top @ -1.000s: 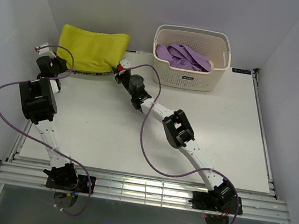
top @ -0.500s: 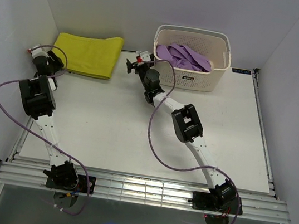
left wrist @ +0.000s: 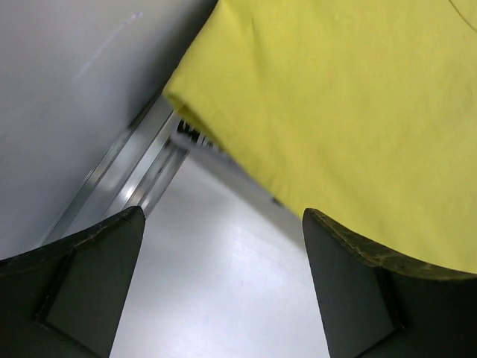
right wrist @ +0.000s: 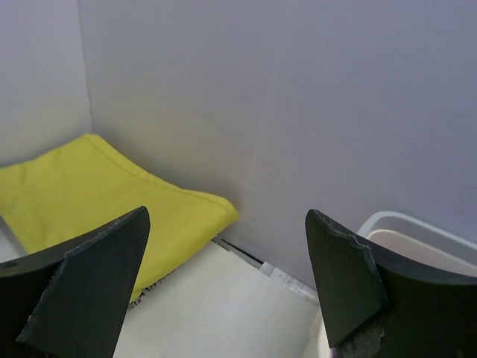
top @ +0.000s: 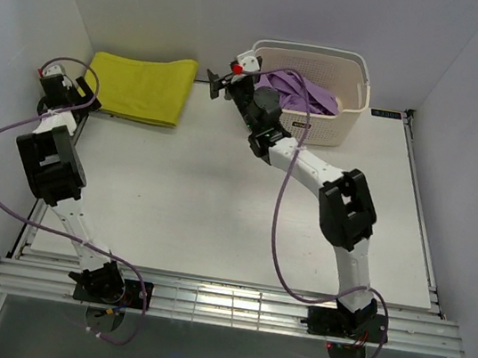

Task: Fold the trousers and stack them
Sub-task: Neatly place the folded trousers to the corner

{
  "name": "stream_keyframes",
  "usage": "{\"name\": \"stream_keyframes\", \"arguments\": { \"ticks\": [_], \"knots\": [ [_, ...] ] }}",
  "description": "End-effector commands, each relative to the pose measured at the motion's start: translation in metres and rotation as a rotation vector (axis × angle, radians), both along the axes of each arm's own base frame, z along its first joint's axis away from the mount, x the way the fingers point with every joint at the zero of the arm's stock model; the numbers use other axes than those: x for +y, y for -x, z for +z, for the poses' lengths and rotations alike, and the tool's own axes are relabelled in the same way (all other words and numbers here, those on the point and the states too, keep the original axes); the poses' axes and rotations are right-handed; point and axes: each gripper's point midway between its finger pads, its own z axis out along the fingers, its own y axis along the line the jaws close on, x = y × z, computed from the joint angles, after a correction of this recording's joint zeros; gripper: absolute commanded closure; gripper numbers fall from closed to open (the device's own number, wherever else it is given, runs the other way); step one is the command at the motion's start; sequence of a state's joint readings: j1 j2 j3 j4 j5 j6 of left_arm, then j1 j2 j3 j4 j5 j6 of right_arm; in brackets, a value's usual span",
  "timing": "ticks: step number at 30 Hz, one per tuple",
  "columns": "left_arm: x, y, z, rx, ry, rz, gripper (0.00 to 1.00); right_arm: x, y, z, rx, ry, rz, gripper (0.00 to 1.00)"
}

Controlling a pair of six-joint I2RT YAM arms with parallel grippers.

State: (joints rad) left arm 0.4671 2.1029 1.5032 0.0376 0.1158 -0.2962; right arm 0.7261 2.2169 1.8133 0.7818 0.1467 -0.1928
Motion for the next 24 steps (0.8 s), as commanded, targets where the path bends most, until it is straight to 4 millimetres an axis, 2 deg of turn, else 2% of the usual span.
{"name": "stream_keyframes", "arguments": {
  "ticks": [1, 2, 3, 4, 5, 6, 7, 8, 9, 10, 11, 12, 13, 14, 16, 17, 18, 19, 20, 21, 22, 23, 24],
  "knots": [
    [-0.011, 0.055, 0.047, 0.126, 0.013, -0.037, 0.02, -0.031, 0.036, 0.058, -0.007, 0.005, 0.006, 0.1],
    [-0.013, 0.065, 0.065, 0.118, 0.002, -0.06, 0.02, -0.036, 0.043, 0.049, 0.04, 0.063, 0.012, 0.1],
    [-0.023, 0.08, 0.061, 0.17, 0.007, -0.117, 0.02, -0.05, 0.06, 0.064, 0.045, 0.08, 0.014, 0.1],
    [-0.027, 0.09, 0.066, 0.18, -0.002, -0.145, 0.02, -0.058, 0.068, 0.063, 0.059, 0.119, 0.008, 0.1],
    [-0.035, 0.1, 0.088, 0.151, -0.032, -0.193, 0.02, -0.068, 0.076, 0.047, 0.134, 0.19, 0.002, 0.1],
    [-0.044, 0.108, 0.095, 0.153, -0.045, -0.241, 0.02, -0.085, 0.093, 0.067, 0.134, 0.196, -0.001, 0.1],
    [-0.054, 0.122, 0.094, 0.182, -0.07, -0.301, 0.02, -0.093, 0.102, 0.057, 0.175, 0.237, 0.003, 0.1],
    [-0.061, 0.128, 0.103, 0.17, -0.092, -0.337, 0.02, -0.105, 0.11, 0.055, 0.204, 0.27, 0.004, 0.1],
    [-0.073, 0.142, 0.119, 0.165, -0.109, -0.383, 0.02, -0.125, 0.128, 0.049, 0.274, 0.322, 0.004, 0.1],
    [-0.083, 0.146, 0.129, 0.146, -0.133, -0.445, 0.02, -0.136, 0.137, 0.038, 0.324, 0.355, 0.006, 0.1],
    [-0.09, 0.151, 0.138, 0.136, -0.145, -0.472, 0.02, -0.159, 0.15, 0.049, 0.336, 0.344, 0.0, 0.1],
    [-0.101, 0.161, 0.149, 0.128, -0.152, -0.495, 0.02, -0.177, 0.16, 0.033, 0.406, 0.38, -0.01, 0.1],
    [-0.108, 0.165, 0.155, 0.12, -0.16, -0.522, 0.02, -0.199, 0.161, 0.016, 0.463, 0.396, -0.039, 0.1],
    [-0.123, 0.167, 0.158, 0.117, -0.159, -0.562, 0.02, -0.214, 0.178, 0.026, 0.467, 0.369, -0.021, 0.1],
    [-0.148, 0.177, 0.161, 0.127, -0.149, -0.62, 0.02, -0.24, 0.195, 0.012, 0.531, 0.359, -0.024, 0.1],
    [-0.174, 0.178, 0.156, 0.144, -0.15, -0.677, 0.02, -0.265, 0.205, 0.008, 0.547, 0.334, -0.053, 0.1],
    [-0.189, 0.179, 0.153, 0.153, -0.153, -0.709, 0.02, -0.277, 0.21, 0.002, 0.575, 0.321, -0.076, 0.1],
    [-0.204, 0.18, 0.151, 0.16, -0.158, -0.735, 0.02, -0.29, 0.215, -0.006, 0.603, 0.316, -0.1, 0.1],
    [-0.233, 0.181, 0.152, 0.159, -0.176, -0.794, 0.02, -0.308, 0.222, -0.019, 0.652, 0.312, -0.128, 0.1],
    [-0.247, 0.182, 0.148, 0.164, -0.149, -0.809, 0.02, -0.318, 0.233, -0.031, 0.67, 0.321, -0.137, 0.1],
    [-0.262, 0.183, 0.145, 0.169, -0.135, -0.842, 0.02, -0.331, 0.236, -0.039, 0.693, 0.315, -0.171, 0.1],
    [-0.29, 0.186, 0.141, 0.18, -0.124, -0.908, 0.02, -0.336, 0.243, -0.048, 0.72, 0.309, -0.179, 0.1],
    [-0.306, 0.19, 0.133, 0.206, -0.11, -0.927, 0.02, -0.343, 0.25, -0.057, 0.733, 0.297, -0.188, 0.1]
  ]
}}
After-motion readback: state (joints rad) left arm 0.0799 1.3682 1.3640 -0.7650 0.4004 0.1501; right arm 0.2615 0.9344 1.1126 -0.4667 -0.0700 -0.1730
